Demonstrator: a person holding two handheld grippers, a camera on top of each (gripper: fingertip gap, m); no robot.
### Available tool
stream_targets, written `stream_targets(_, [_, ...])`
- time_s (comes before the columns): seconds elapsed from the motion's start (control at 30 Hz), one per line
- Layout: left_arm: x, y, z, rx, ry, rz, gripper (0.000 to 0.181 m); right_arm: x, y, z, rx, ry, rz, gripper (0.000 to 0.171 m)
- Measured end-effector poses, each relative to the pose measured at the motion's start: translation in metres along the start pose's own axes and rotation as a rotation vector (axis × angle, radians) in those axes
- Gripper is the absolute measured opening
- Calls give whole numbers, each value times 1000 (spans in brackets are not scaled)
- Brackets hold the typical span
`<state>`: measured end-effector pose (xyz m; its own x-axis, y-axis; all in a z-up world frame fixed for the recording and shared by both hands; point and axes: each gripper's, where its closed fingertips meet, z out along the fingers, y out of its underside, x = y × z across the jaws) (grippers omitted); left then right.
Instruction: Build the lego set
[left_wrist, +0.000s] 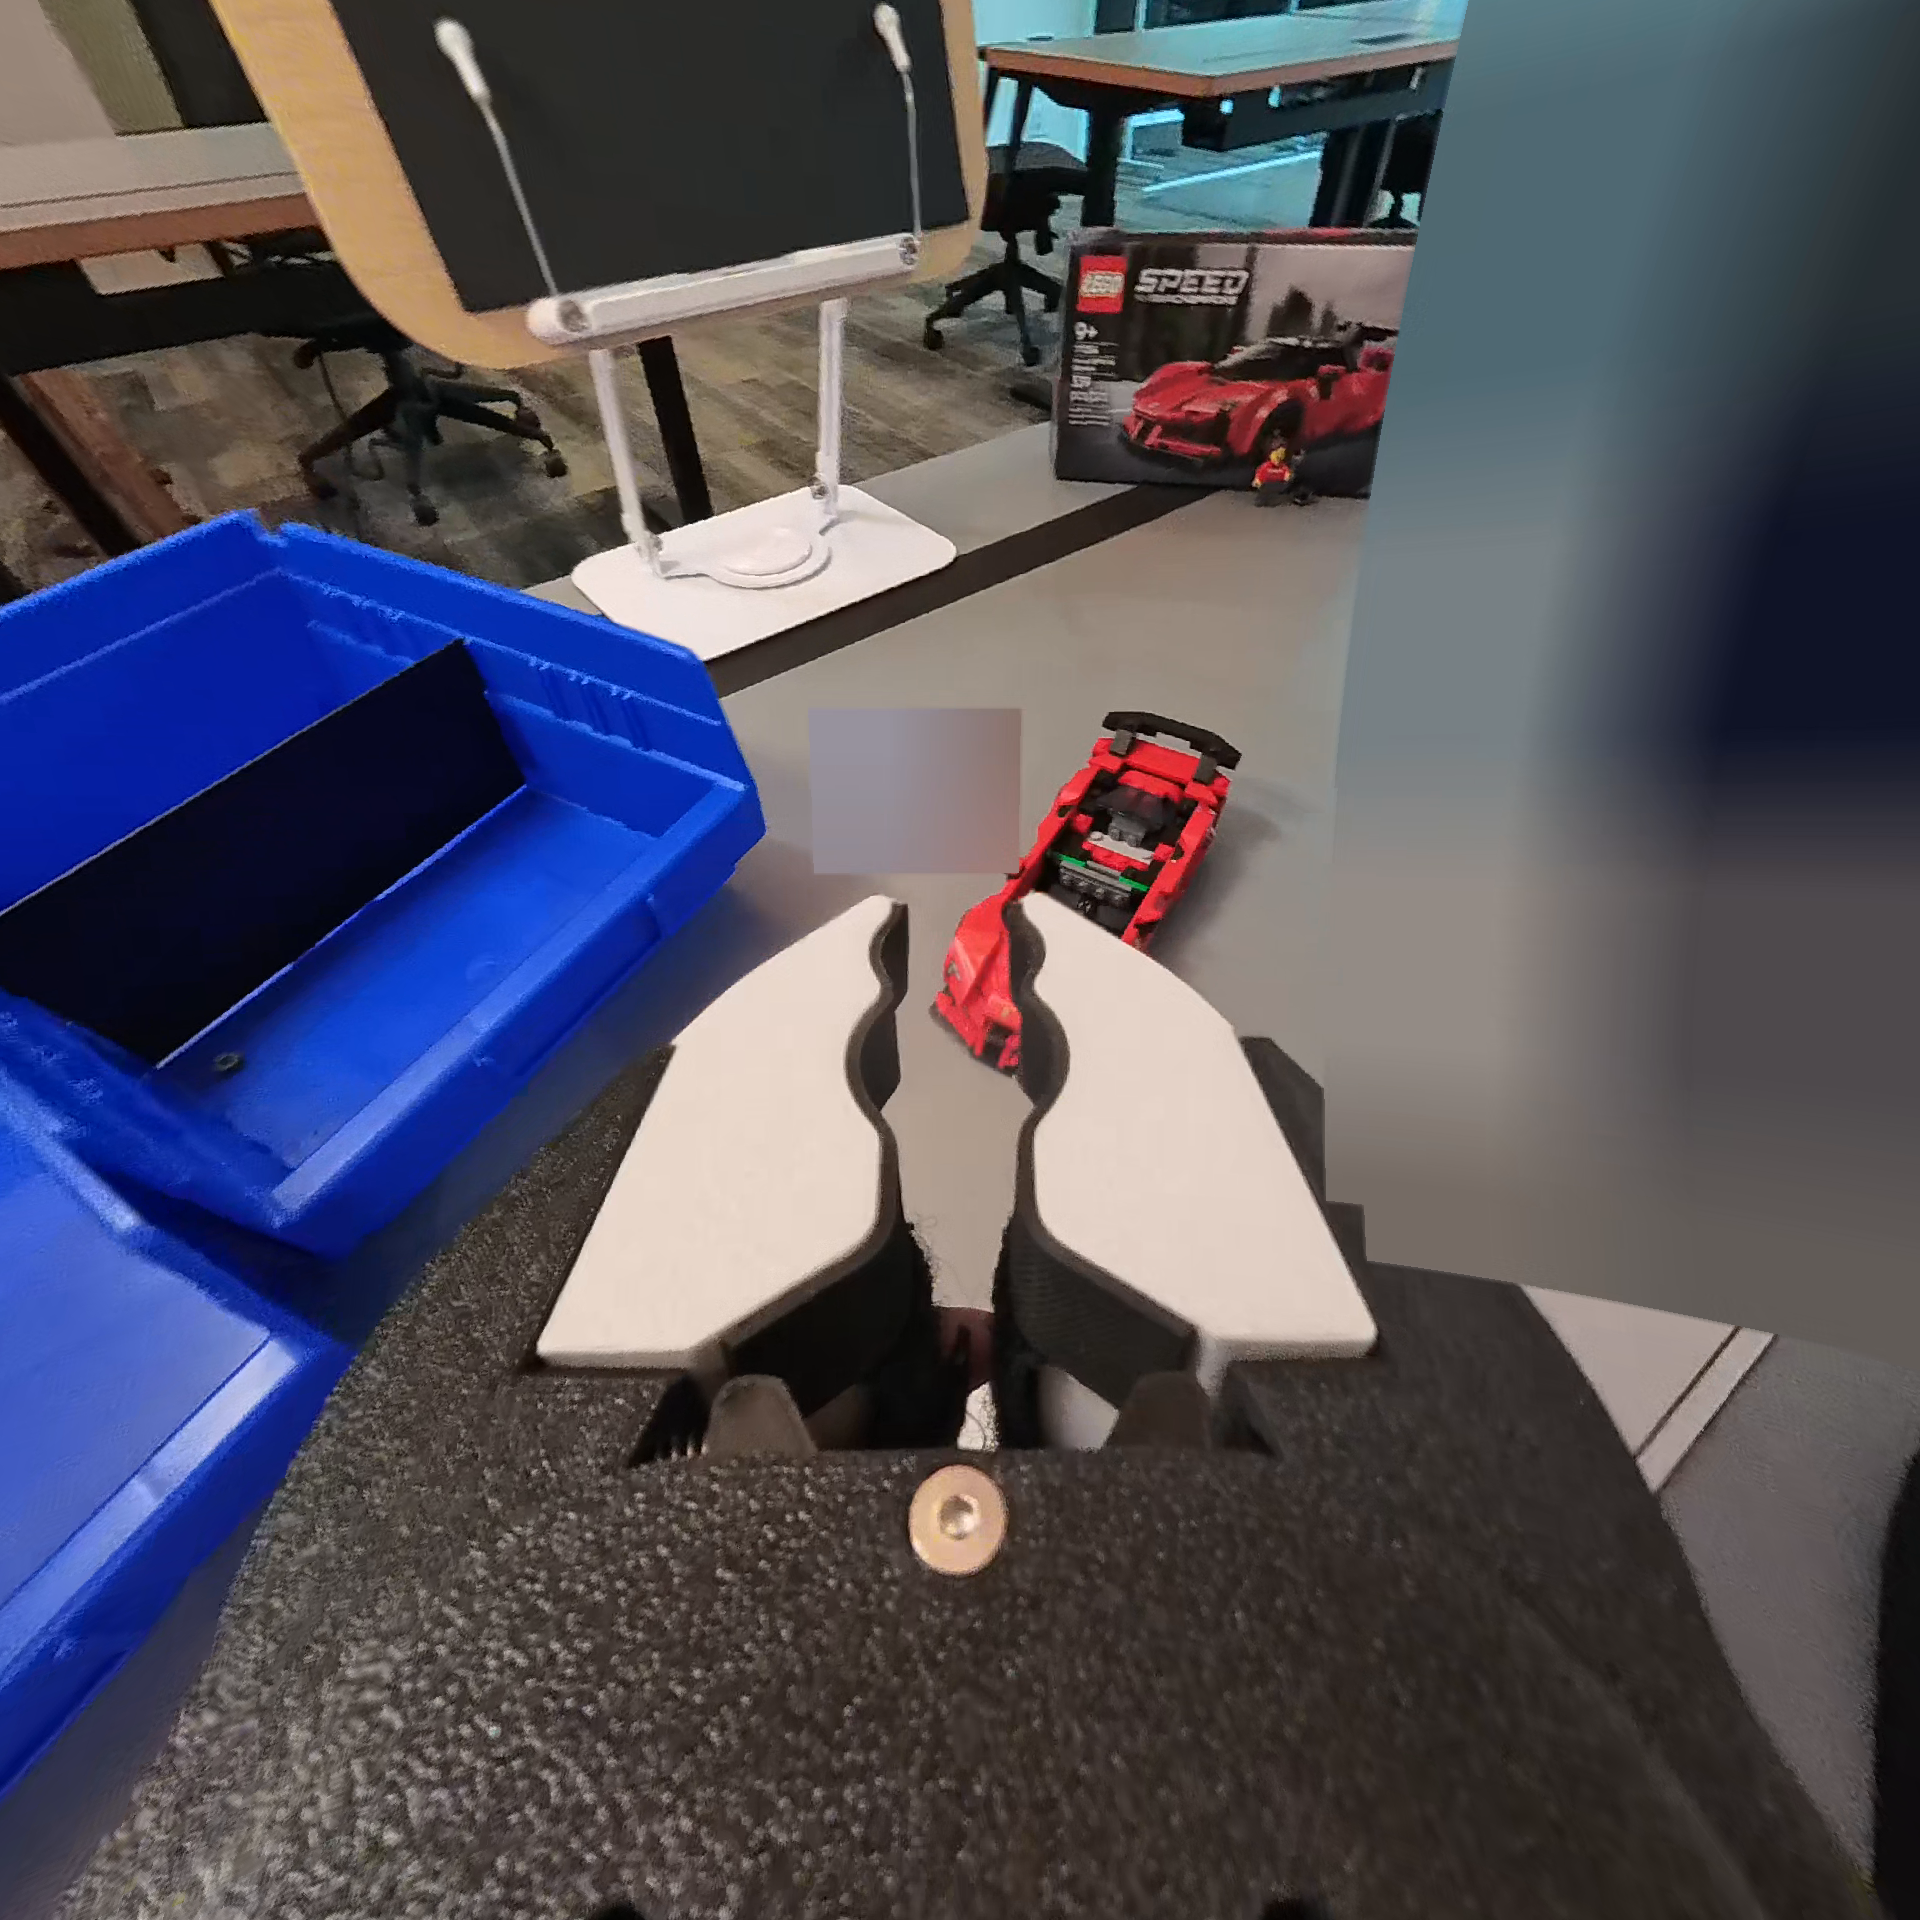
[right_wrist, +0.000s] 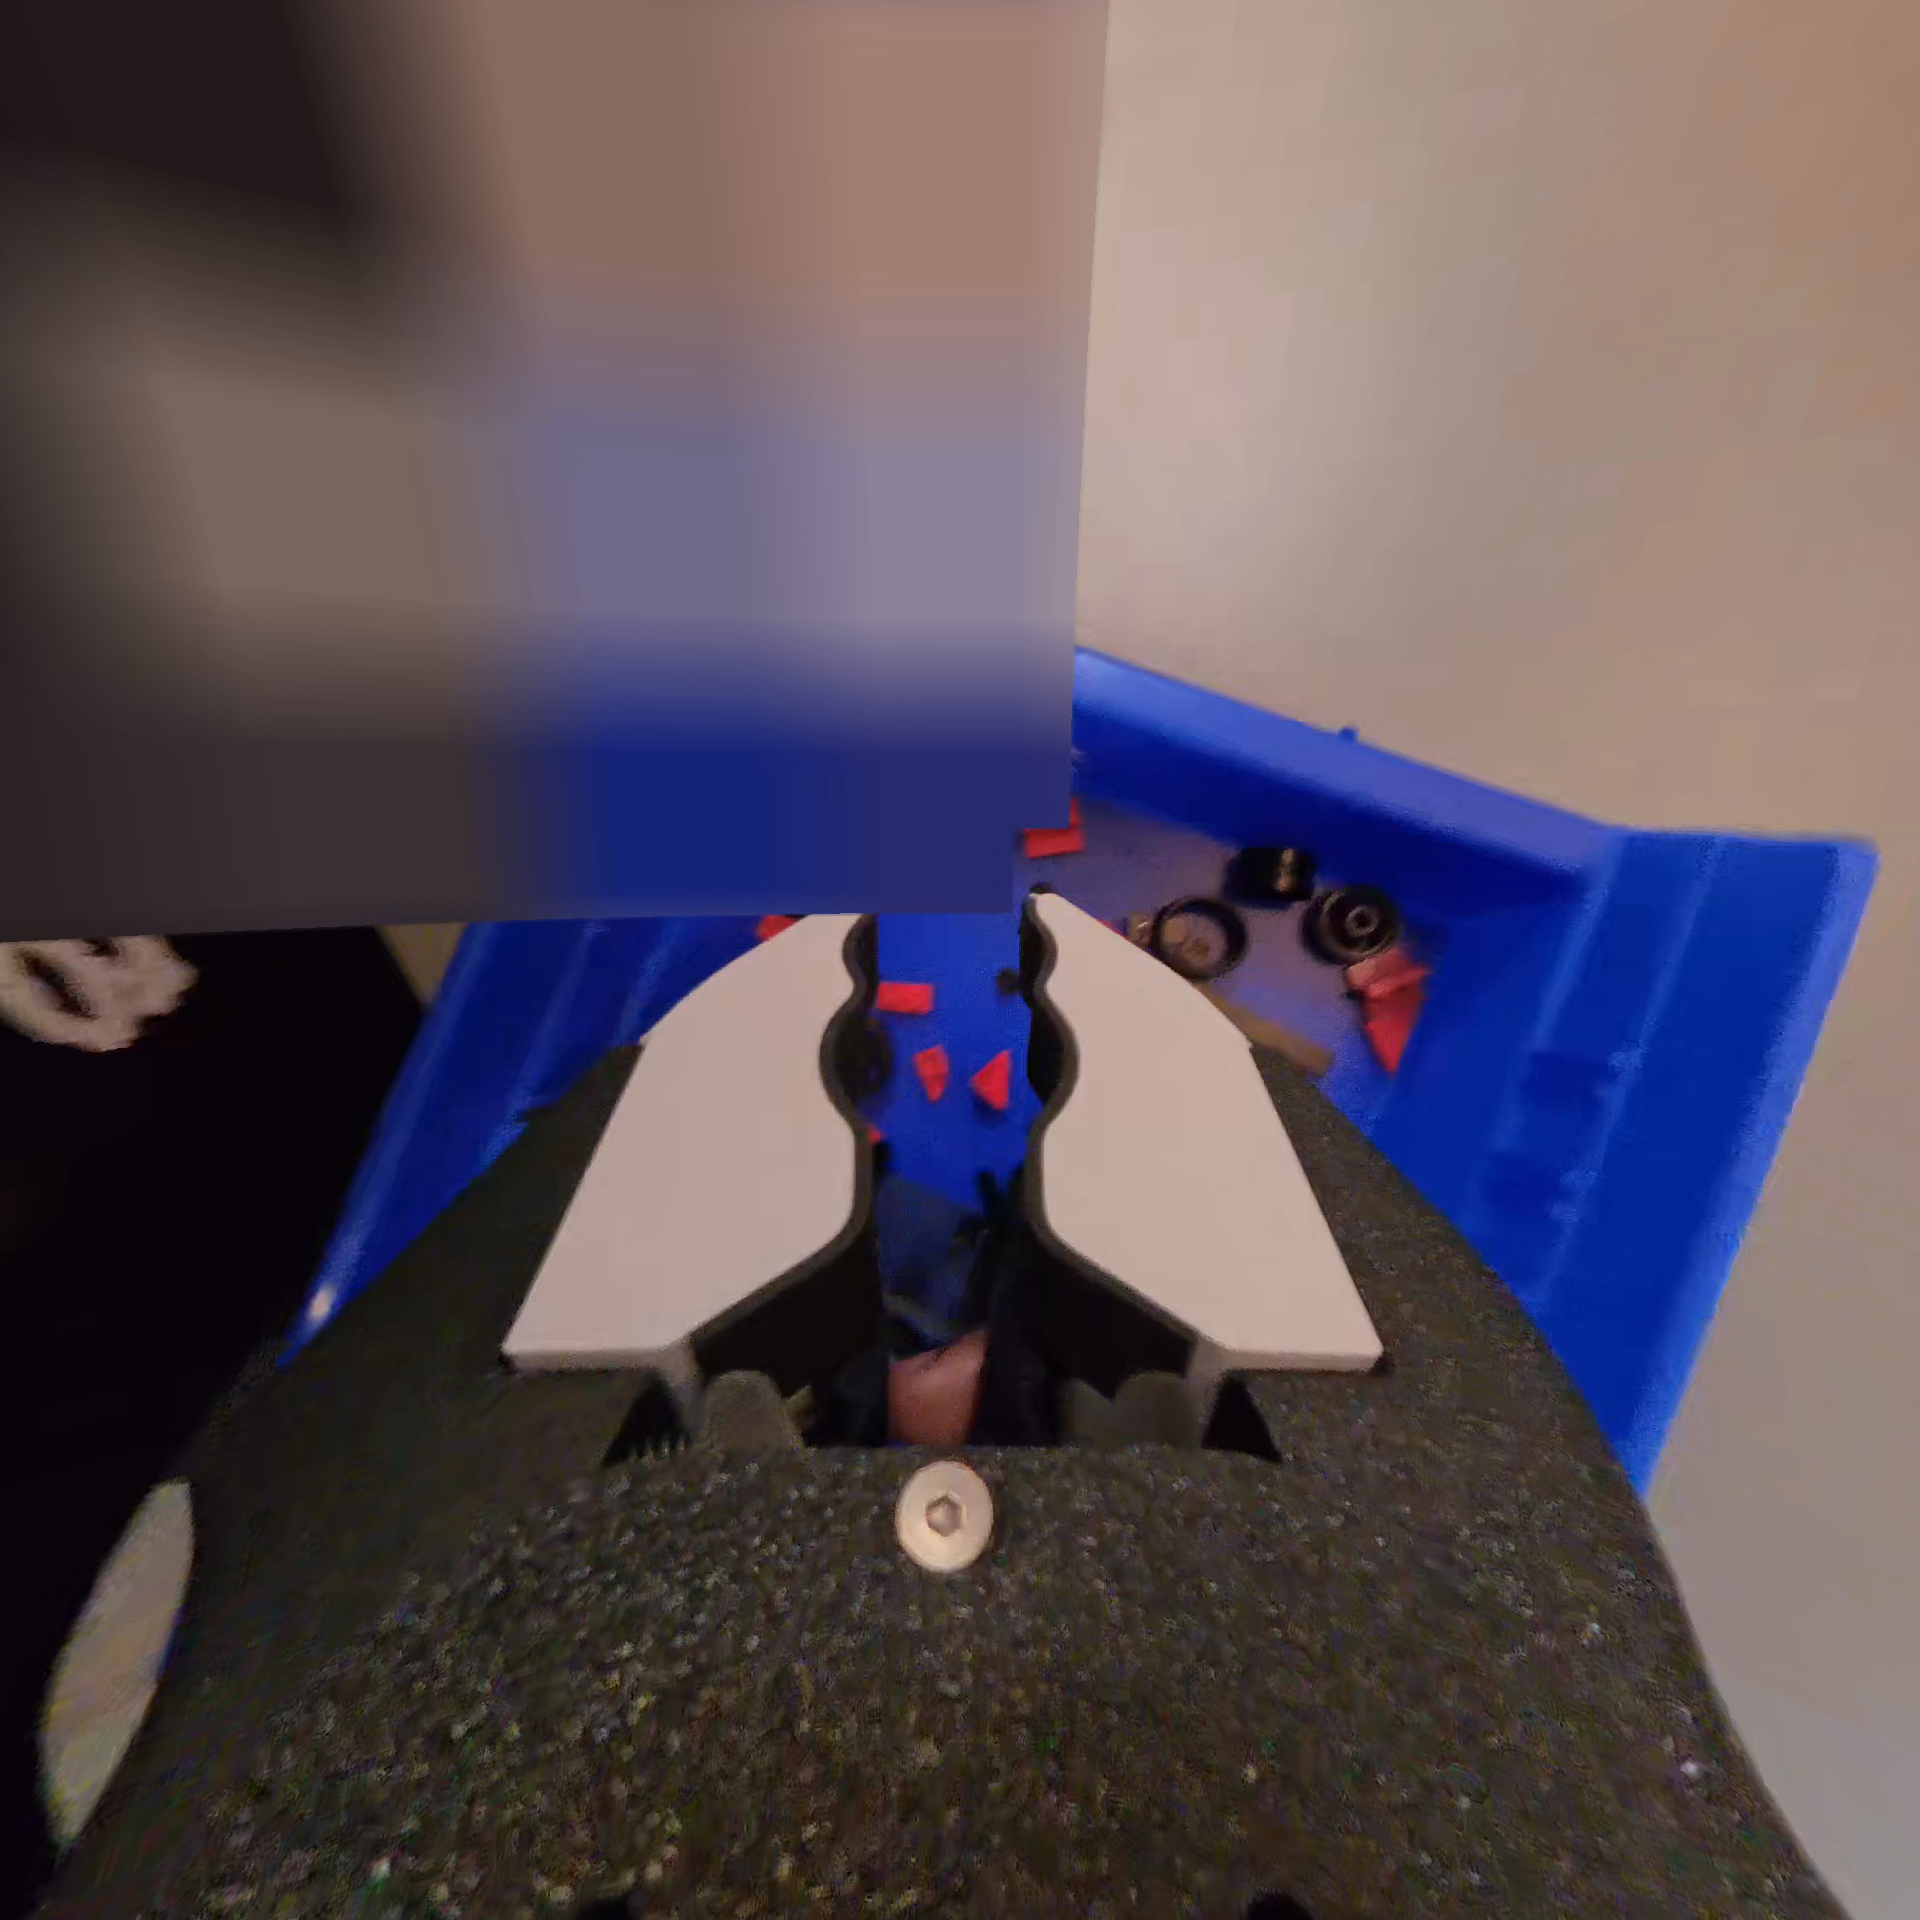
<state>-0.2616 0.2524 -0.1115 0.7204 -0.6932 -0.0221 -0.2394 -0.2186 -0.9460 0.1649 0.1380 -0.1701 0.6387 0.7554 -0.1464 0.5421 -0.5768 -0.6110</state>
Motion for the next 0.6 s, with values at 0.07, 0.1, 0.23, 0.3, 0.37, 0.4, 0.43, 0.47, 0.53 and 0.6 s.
stream_targets(0.07, [6, 2, 5, -8, 31, 28, 18, 12, 1, 24, -97, 60, -58, 26])
stream_targets(0.1, [10, 4, 7, -11, 48, 43, 18, 15, 7, 37, -171, 71, -96, 27])
stream_targets(0.23, [18, 12, 10, -47, 91, 87, 18, 24, 26, 71, -399, 99, -219, 30])
stream_targets(0.3, [18, 19, 6, -71, 92, 106, 18, 29, 27, 78, -437, 112, -207, 31])
stream_targets(0.37, [16, 27, 1, -88, 90, 123, 18, 31, 26, 84, -435, 102, -179, 28])
stream_targets(0.4, [15, 31, -1, -93, 90, 127, 18, 30, 25, 86, -430, 90, -165, 28])
stream_targets(0.43, [14, 35, -3, -98, 91, 128, 18, 29, 25, 89, -425, 76, -154, 28])
stream_targets(0.47, [12, 38, -5, -99, 91, 125, 19, 28, 24, 91, -420, 65, -143, 26])
stream_targets(0.53, [9, 43, -8, -90, 89, 110, 19, 29, 26, 93, -427, 75, -143, 17])
stream_targets(0.6, [10, 44, -10, -56, 97, 77, 19, 29, 25, 89, -431, 100, -160, 17])
